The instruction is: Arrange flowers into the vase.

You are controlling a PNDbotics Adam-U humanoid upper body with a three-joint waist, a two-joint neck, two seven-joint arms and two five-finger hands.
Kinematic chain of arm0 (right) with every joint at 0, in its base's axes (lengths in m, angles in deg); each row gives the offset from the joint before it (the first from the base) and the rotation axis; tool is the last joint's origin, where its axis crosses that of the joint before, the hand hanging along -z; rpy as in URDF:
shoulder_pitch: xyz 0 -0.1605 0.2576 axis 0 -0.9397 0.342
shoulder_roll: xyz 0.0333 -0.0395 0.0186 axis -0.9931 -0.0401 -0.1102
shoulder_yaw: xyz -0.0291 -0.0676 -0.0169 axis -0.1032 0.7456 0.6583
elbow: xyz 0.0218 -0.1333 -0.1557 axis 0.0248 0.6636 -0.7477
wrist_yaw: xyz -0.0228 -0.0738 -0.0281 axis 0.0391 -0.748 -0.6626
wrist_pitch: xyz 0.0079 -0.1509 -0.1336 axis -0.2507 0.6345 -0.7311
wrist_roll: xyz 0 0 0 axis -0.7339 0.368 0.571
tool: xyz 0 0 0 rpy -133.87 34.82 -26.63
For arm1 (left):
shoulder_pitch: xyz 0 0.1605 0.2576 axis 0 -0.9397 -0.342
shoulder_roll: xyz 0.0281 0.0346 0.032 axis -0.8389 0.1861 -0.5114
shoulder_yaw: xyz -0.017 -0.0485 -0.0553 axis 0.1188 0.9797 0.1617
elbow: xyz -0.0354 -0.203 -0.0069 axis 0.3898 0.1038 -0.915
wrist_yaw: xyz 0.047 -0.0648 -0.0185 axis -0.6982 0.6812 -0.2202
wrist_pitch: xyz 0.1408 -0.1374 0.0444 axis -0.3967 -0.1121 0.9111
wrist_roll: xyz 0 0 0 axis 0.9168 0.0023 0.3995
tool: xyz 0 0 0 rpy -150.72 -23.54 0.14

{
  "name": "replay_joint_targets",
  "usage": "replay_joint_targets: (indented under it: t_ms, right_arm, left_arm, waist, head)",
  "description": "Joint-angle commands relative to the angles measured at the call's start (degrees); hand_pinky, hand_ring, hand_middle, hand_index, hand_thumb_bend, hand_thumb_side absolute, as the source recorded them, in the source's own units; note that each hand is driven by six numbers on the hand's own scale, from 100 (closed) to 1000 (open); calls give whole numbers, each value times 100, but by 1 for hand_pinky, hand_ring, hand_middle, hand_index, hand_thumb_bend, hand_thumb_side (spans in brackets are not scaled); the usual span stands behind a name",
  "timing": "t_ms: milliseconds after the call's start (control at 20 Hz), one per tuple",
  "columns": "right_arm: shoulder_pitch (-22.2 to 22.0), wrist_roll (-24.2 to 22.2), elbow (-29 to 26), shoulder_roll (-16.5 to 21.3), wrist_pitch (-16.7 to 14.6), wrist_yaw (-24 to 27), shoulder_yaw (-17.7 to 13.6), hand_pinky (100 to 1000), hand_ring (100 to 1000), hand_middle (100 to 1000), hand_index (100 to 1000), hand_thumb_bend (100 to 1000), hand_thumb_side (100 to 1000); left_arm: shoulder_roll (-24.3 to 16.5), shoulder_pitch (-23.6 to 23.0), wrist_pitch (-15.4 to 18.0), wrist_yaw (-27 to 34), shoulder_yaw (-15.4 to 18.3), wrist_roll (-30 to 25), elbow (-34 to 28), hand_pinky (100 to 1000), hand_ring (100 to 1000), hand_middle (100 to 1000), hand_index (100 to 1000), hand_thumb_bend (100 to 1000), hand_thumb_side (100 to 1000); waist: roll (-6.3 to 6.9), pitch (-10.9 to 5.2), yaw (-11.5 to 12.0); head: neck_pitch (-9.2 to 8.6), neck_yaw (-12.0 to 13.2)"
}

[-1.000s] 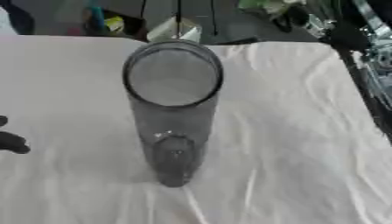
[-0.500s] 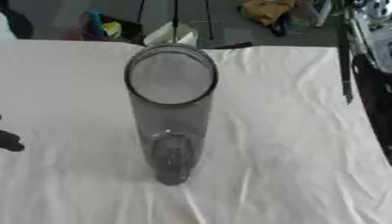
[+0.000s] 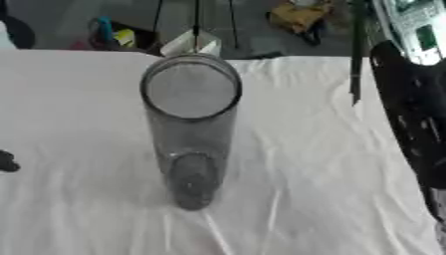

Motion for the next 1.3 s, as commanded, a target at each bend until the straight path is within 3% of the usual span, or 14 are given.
replay_joint_targets:
  t_ms: [50,500,550,600,950,1000,1050,1300]
  right_arm:
    - [206,230,-150,113,6,302,11,109,100,100,100,276,490]
    - [497,653,-181,55,221,913,67,100,100,100,100,223,437]
    - [534,702,-174,53,254,981,70,100,100,100,100,258,443]
    - [570,746,-164,52,292,1054,75,100,100,100,100,217,421]
    - [761,1002,-160,-25,494,1565,92,100,100,100,100,182,376]
    - [771,1036,-175,-36,508,1618,94,100,100,100,100,327,328]
    - [783,1075,-190,-62,522,1670,94,100,100,100,100,169,362]
    - [860,1283,-332,-215,554,1845,111,100,100,100,100,130,345]
  left_arm:
    - [-106,12,-8,76,-66,-22,-104,590,633,728,873,123,1000]
    - [-150,-21,-46,167,-77,-64,-104,589,634,729,873,123,1000]
    - [-156,-26,-51,174,-78,-66,-104,589,634,729,872,127,1000]
    - [-162,-31,-57,181,-78,-68,-104,589,634,729,872,123,1000]
    - [-185,-46,-101,240,-81,-76,-104,589,634,729,872,124,1000]
    - [-186,-44,-107,249,-81,-77,-104,589,634,729,872,184,1000]
    - [-183,-38,-110,261,-87,-82,-104,589,635,729,872,124,1000]
    - [-182,-17,-118,335,-94,-101,-104,589,635,729,871,124,1000]
  waist:
    - [-95,-254,8]
    - [-149,-392,33]
    - [-156,-407,32]
    - [-165,-423,31]
    - [-197,-524,39]
    - [-198,-531,40]
    - [-197,-545,48]
    - [-183,-602,79]
  head:
    - [60,-14]
    - [136,-5]
    - [141,2]
    - [149,8]
    - [194,6]
    - [194,4]
    - [199,-1]
    - [218,-39]
